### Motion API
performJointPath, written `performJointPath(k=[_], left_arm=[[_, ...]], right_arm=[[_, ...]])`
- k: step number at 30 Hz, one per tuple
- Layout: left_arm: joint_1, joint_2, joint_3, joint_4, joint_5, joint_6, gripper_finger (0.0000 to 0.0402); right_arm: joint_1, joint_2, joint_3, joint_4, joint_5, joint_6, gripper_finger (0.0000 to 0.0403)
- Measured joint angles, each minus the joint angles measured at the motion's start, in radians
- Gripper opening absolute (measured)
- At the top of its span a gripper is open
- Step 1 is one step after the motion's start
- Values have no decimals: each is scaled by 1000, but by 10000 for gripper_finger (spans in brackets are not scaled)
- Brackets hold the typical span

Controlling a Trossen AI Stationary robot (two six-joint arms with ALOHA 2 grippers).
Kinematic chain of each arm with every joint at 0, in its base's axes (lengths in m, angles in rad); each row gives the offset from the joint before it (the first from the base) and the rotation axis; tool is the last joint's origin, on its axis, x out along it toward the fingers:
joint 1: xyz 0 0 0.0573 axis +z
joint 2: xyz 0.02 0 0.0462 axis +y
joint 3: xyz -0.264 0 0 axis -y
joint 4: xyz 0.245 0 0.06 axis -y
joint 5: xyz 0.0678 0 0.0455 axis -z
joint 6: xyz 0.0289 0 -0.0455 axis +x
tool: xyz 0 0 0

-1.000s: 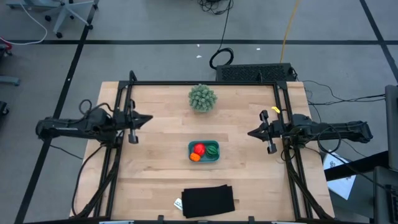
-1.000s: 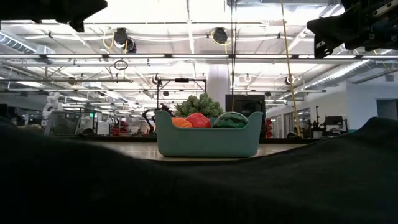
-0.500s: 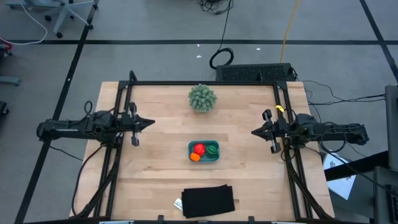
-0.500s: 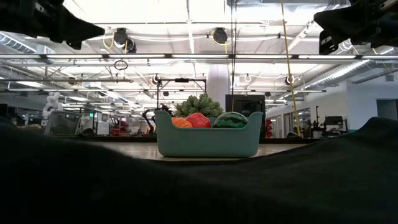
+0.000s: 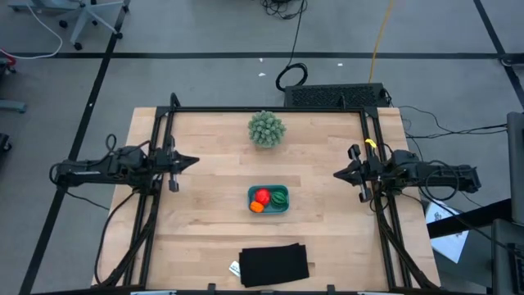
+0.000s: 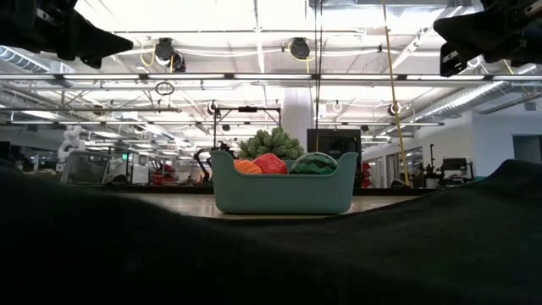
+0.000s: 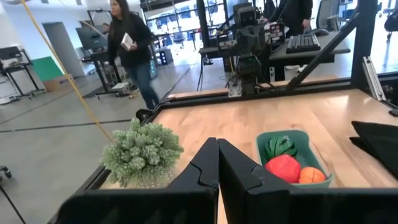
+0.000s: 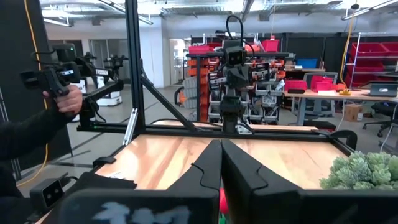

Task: Pick and placing Produce into tupperware
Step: Return to Home Position

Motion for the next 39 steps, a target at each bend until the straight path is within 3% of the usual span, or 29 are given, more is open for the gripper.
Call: performJointPath(k=[19,39], left_arm=[[-101,-4,-74,42,39,36,0],[-50,-5,-98,34,46,83,0]], right_arm=[[0,-18,0,-36,-5,4,0],[0,-18,0,-38,-8,4,0]])
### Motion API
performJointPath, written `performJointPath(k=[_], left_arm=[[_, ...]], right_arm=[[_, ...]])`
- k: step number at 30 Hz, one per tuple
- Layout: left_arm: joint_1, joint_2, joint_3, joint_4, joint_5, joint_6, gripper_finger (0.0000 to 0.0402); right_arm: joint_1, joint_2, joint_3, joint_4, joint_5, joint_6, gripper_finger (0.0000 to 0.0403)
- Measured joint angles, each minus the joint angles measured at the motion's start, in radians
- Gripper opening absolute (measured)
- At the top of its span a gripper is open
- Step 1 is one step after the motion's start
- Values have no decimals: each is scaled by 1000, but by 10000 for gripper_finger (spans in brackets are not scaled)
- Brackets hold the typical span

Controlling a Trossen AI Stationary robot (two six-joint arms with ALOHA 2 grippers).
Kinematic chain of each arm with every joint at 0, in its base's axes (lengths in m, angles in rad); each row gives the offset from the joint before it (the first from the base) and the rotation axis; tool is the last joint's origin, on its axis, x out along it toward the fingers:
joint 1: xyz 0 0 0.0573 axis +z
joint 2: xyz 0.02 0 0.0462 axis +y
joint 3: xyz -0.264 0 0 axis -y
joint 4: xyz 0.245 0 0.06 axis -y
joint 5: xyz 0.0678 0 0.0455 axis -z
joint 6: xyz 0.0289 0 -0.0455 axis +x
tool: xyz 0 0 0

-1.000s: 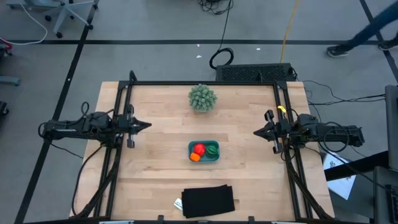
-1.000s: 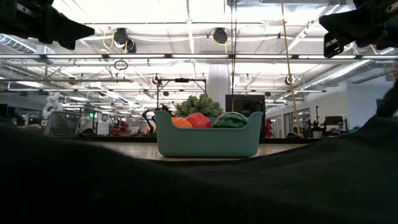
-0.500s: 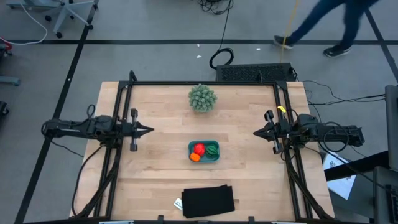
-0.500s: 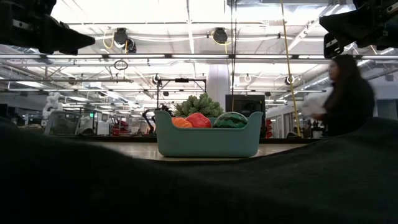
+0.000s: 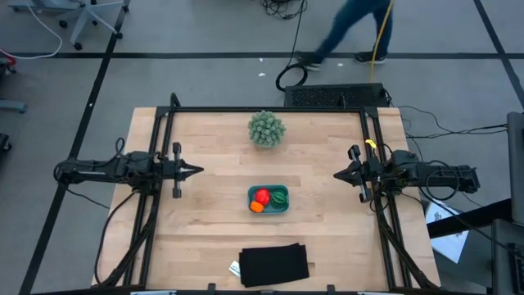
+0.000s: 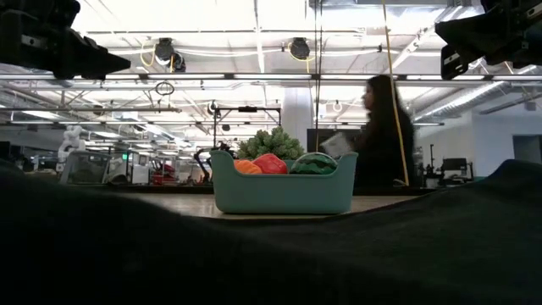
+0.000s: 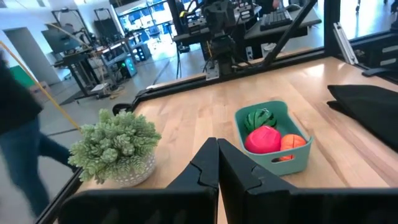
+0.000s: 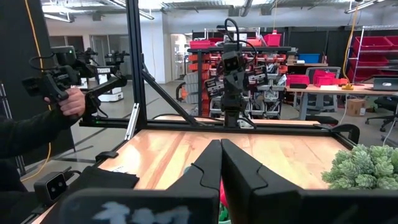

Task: Pick and placing Produce into tupperware
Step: Return to Home Position

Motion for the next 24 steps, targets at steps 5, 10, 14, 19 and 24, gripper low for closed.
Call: performJointPath(k=[5,10,14,19,24], left_arm=[[0,0,0,-14,0,2,0],[0,0,0,-14,0,2,0],[0,0,0,-14,0,2,0],[0,0,0,-2,1,0,0],[0,1,1,24,2,-3,6]], right_arm=[[0,0,0,0,0,0,0],[0,0,0,0,0,0,0],[0,0,0,0,0,0,0],[0,0,0,-1,0,0,0],[0,0,0,0,0,0,0]])
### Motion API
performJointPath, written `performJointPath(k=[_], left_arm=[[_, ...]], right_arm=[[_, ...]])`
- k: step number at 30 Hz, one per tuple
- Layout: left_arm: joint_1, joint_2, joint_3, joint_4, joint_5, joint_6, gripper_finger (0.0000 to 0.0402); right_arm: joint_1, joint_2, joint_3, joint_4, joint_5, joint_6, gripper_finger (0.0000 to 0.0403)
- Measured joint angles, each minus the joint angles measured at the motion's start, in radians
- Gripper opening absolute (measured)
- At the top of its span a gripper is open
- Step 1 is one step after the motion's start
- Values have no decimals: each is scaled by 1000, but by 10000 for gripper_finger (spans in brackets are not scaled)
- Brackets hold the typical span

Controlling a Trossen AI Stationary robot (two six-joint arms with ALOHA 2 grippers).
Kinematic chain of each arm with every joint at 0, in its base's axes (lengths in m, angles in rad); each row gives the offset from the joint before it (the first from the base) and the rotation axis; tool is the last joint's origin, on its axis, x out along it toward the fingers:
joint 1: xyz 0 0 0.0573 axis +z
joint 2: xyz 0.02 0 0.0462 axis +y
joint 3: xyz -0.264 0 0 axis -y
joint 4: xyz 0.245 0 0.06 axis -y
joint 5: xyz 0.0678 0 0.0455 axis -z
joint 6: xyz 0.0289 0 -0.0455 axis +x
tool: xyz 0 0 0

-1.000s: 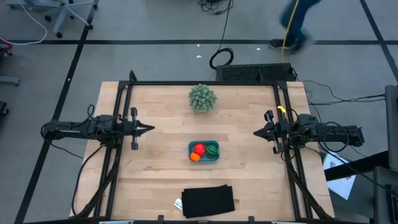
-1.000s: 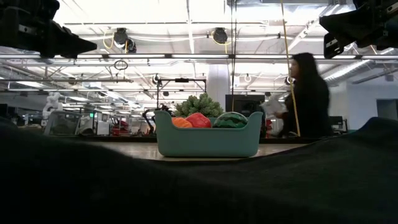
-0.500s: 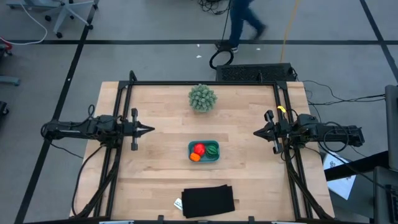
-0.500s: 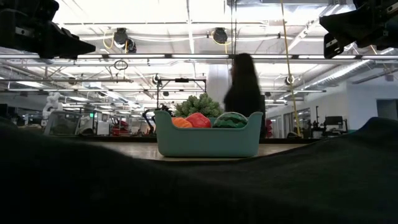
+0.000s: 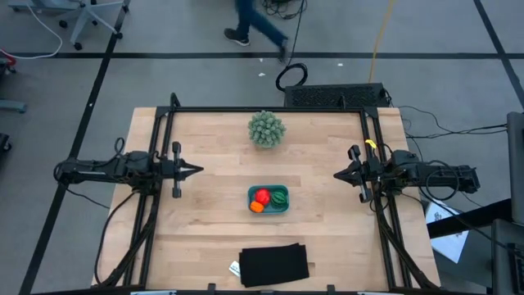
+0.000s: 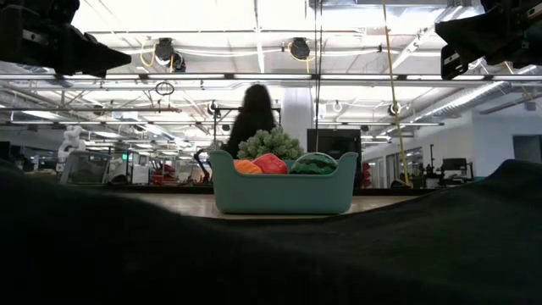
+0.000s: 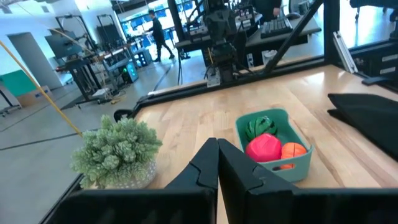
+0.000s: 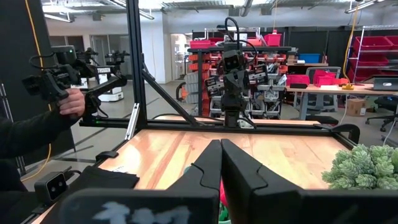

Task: Pick and placing Produce into tupperware
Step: Return to Home Position

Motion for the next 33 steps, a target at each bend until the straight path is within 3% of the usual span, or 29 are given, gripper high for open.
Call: performJointPath(k=[33], left_arm=[[0,2,0,8,-2,1,21]], right_arm=[[0,0,0,1,0,-23,0]])
